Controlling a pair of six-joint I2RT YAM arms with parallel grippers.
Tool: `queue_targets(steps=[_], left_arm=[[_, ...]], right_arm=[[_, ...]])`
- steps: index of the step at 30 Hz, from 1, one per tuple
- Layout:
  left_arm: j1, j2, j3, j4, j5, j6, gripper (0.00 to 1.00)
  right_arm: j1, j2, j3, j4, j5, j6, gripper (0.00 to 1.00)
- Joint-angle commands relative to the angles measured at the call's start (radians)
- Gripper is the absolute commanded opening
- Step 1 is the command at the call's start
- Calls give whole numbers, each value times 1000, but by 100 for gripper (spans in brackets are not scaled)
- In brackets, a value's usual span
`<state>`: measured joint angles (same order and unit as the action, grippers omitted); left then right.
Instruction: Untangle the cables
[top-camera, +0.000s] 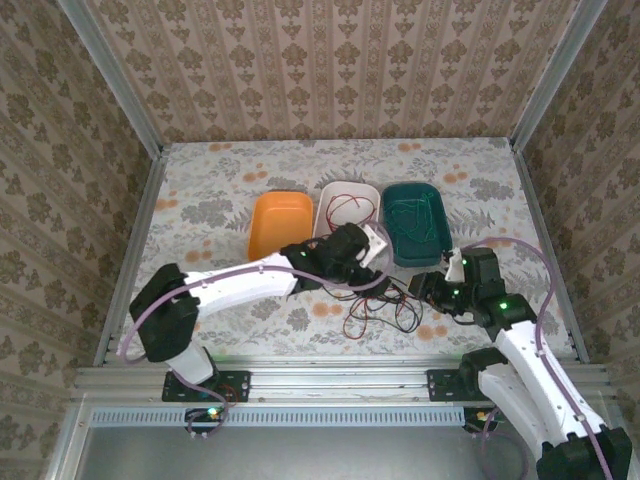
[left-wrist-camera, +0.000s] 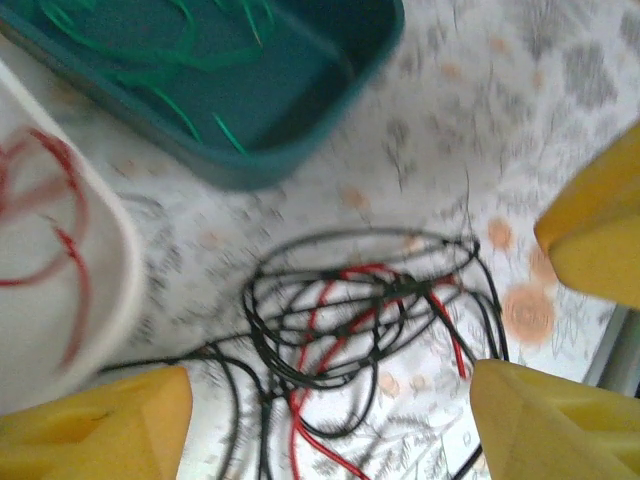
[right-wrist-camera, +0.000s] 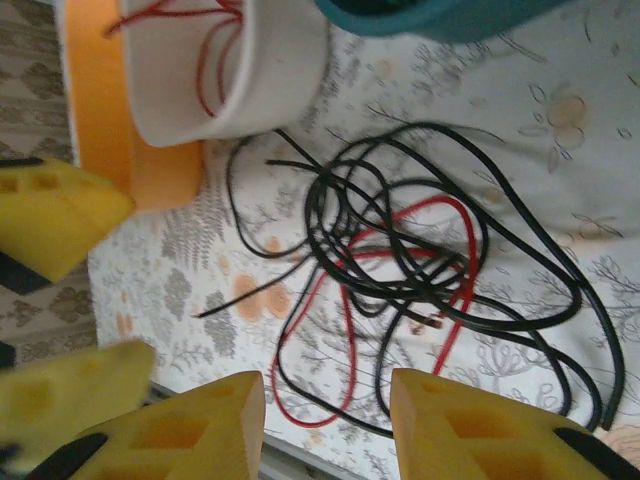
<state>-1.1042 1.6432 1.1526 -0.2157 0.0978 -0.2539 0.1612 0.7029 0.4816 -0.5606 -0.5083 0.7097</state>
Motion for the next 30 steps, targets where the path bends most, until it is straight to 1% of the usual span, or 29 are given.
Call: queue_targets(steps=[1,6,10,14,17,19,21,26,30], left_arm=[[-43,52,8,-26,33,0,74],[-109,108,27,-132,-32,40,72],[-146,62,-30,-168,-98,22,71],[-170,-53,-164,-121,-154,-66,70],[-172,-117,-272,-48,-160,-146,69],[-172,-126,-313,-1,-154,-174,68],[-171,-102,-319,26,-143,-182,67],[-166,16,-257,29,-136,-146,65],[-153,69,-237,16,-147,-157,58]], right_arm=[[10,13,-22,-24,-22,-18,39],[13,16,-40,-26,-13,-20,39],[13,13,-54,-16,-11,-17,39],[13,20,-58,5,-11,-11,39],[13,35,-55,14,-10,-13,39],[14,43,-51,19,-12,-13,39],[13,46,-48,19,-12,-12,39],[13,40,-37,15,-17,-14,39],[15,31,-32,-1,-22,-24,39]])
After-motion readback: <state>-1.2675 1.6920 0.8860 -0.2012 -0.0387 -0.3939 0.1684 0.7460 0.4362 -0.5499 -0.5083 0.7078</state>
